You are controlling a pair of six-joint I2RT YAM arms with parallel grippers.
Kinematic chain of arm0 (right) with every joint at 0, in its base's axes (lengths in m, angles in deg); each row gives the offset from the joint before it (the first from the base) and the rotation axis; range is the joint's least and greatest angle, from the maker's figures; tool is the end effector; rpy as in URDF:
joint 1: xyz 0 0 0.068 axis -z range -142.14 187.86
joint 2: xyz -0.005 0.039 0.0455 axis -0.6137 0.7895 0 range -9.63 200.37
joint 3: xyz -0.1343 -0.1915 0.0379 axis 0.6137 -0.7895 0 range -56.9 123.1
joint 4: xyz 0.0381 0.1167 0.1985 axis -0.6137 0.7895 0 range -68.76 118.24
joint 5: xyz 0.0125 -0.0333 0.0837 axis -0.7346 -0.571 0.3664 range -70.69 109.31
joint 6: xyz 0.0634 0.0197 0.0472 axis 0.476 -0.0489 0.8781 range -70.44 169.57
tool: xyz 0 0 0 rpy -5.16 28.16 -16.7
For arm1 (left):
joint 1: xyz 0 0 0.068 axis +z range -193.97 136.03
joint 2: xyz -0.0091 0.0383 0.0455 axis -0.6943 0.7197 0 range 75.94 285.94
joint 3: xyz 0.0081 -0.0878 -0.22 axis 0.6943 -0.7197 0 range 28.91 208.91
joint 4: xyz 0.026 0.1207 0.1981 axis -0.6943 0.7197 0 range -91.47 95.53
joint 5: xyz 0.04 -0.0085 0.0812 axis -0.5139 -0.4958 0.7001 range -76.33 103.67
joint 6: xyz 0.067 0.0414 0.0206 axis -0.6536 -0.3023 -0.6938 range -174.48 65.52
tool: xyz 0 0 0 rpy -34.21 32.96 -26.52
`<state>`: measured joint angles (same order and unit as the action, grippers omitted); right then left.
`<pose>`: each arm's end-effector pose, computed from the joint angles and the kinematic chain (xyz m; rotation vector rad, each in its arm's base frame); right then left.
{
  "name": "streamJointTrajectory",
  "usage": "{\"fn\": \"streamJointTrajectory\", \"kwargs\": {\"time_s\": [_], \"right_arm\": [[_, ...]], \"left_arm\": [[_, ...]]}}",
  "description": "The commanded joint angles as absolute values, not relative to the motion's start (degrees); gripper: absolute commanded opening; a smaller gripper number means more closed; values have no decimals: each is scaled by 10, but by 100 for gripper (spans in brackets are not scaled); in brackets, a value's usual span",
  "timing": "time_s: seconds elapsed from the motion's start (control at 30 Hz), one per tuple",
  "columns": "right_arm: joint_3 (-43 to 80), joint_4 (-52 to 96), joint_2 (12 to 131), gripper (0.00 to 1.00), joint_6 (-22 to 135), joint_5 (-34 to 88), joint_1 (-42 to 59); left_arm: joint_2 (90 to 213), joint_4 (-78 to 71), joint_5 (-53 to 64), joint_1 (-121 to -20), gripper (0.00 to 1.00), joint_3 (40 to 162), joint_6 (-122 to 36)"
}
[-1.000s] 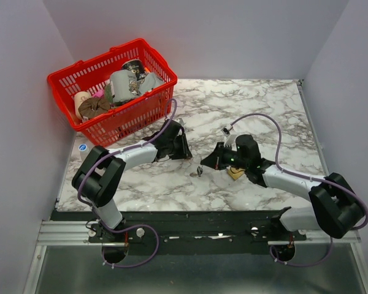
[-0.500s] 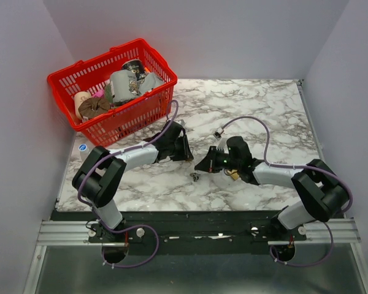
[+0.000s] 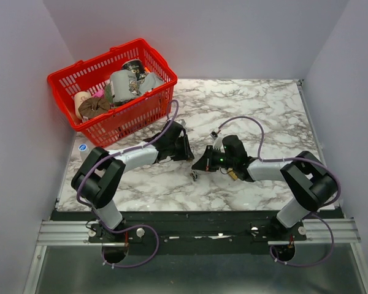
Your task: Unlock with the key
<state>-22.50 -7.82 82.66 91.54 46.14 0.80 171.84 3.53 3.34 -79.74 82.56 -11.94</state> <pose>0.2315 0.2146 0.1239 -0.2227 2.2862 1.2738 0.2685 -0.2091 0.1337 -0.0606 2.5542 -0.8102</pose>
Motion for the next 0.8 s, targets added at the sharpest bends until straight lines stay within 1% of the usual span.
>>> {"fn": "streamJointTrajectory", "kwargs": {"time_s": [0.0, 0.77], "right_arm": [[-207, -98, 845, 1, 918, 465, 5], [-190, -101, 893, 1, 918, 416, 5]], "left_arm": [[1701, 20, 19, -802, 0, 819, -115], [1697, 19, 21, -804, 0, 819, -113]]}}
